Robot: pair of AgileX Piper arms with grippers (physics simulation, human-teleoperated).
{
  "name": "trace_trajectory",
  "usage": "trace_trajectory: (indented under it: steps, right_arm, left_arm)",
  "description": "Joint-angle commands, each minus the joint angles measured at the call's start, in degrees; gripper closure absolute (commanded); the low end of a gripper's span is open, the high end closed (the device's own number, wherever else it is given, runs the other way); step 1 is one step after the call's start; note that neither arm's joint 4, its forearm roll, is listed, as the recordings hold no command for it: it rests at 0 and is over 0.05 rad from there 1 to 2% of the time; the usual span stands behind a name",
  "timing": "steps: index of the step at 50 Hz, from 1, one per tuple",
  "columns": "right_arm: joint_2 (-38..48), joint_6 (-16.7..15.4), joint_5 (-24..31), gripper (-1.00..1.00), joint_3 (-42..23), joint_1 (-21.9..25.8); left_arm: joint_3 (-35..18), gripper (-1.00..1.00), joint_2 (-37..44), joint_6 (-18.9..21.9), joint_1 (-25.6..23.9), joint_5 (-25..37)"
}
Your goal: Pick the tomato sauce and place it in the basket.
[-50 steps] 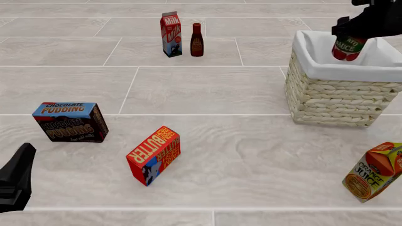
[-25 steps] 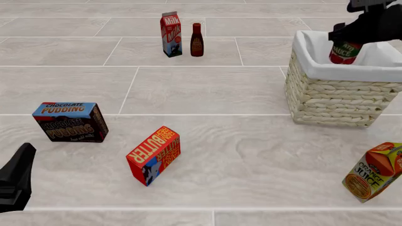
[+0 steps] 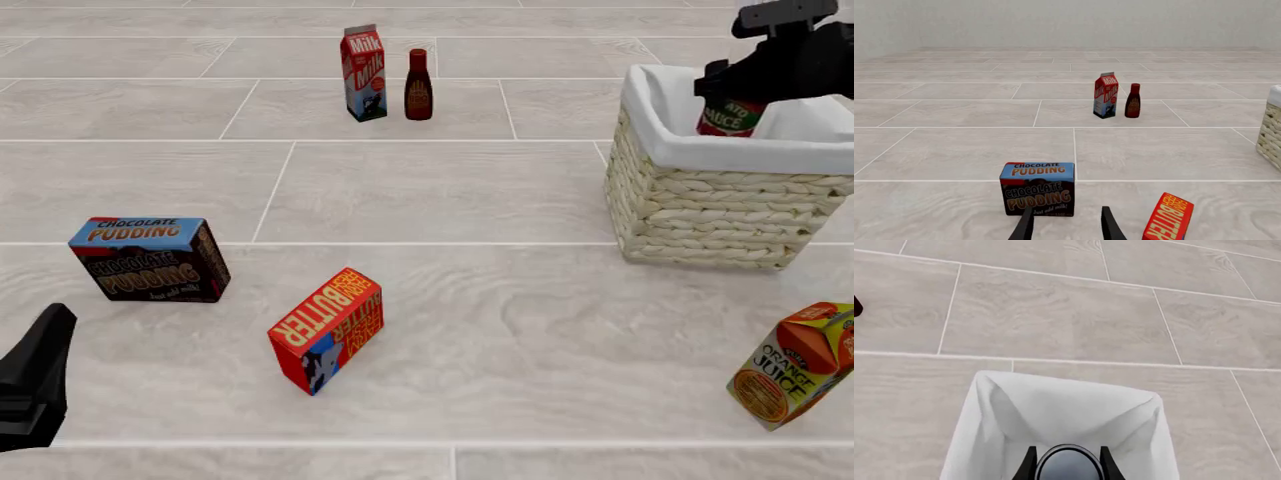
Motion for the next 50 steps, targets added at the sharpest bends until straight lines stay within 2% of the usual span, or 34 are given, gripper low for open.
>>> trace_trajectory:
  steps: [1, 50]
  right_arm:
    - [0.17, 1.14, -0.53, 1.0, 0.15, -0.14]
    - [4.72, 0.54, -1.69, 1.0, -1.51, -0.77]
  left_arm:
    - [0.0, -1.0, 0.0, 0.0, 0.0, 0.0]
    - [0.0, -1.0, 0.0, 0.0, 0.0, 0.0]
